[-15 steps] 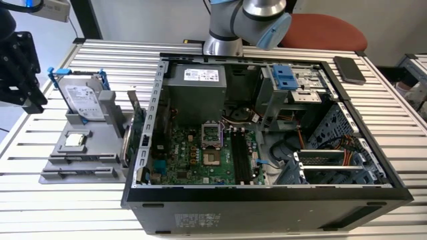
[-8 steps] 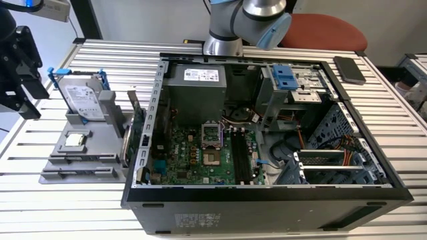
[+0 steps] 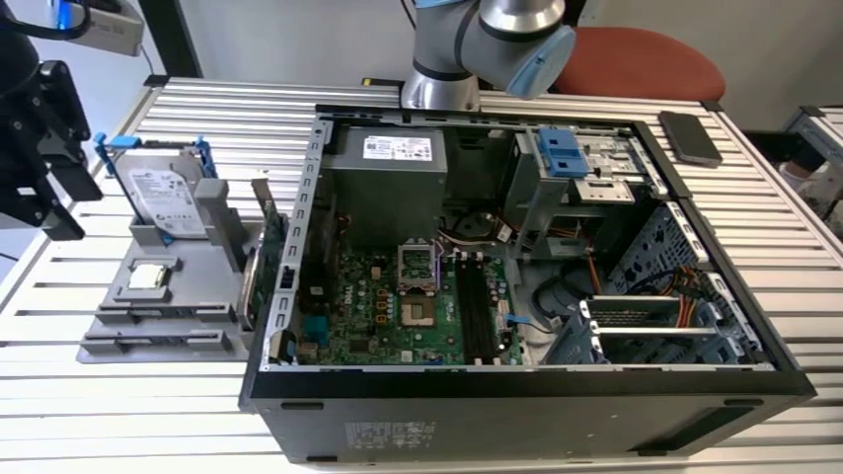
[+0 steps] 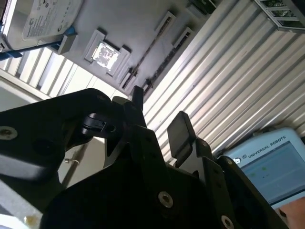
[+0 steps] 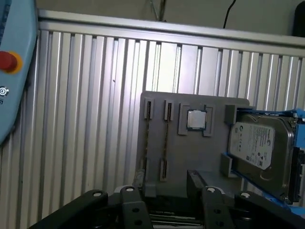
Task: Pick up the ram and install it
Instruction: 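Pick up the ram and move it above insertion slot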
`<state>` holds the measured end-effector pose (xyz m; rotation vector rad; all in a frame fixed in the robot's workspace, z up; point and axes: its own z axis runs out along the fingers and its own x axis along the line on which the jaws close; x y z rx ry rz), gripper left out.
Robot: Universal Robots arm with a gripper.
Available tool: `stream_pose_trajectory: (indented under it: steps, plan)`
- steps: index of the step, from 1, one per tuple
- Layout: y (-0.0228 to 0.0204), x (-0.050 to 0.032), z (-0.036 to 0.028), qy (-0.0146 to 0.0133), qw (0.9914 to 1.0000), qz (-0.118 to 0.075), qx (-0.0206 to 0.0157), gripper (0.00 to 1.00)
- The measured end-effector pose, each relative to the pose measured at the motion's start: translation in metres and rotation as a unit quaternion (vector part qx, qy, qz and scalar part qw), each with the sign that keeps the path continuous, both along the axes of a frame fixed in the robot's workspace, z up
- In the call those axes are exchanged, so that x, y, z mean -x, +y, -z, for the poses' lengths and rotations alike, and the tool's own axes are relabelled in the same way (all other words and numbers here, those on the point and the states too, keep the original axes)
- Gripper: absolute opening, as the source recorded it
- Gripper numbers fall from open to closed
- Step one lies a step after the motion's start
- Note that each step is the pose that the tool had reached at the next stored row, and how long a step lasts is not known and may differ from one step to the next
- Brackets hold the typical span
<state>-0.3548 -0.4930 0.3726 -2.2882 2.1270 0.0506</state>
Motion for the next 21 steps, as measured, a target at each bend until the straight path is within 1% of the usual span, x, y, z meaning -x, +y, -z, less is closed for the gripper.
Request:
stream_pose_trajectory:
  steps: [7, 15, 21]
  plan:
    - [0.0003, 0.0, 0.0093, -0.0022, 1.0, 0.001, 0.0002, 1.0]
    - [0.0005, 0.0, 0.0177, -0.0028, 0.99999, 0.002, 0.001, 1.0]
    - [0.0034, 0.0, 0.0228, -0.0043, 0.99998, 0.005, 0.0009, 1.0]
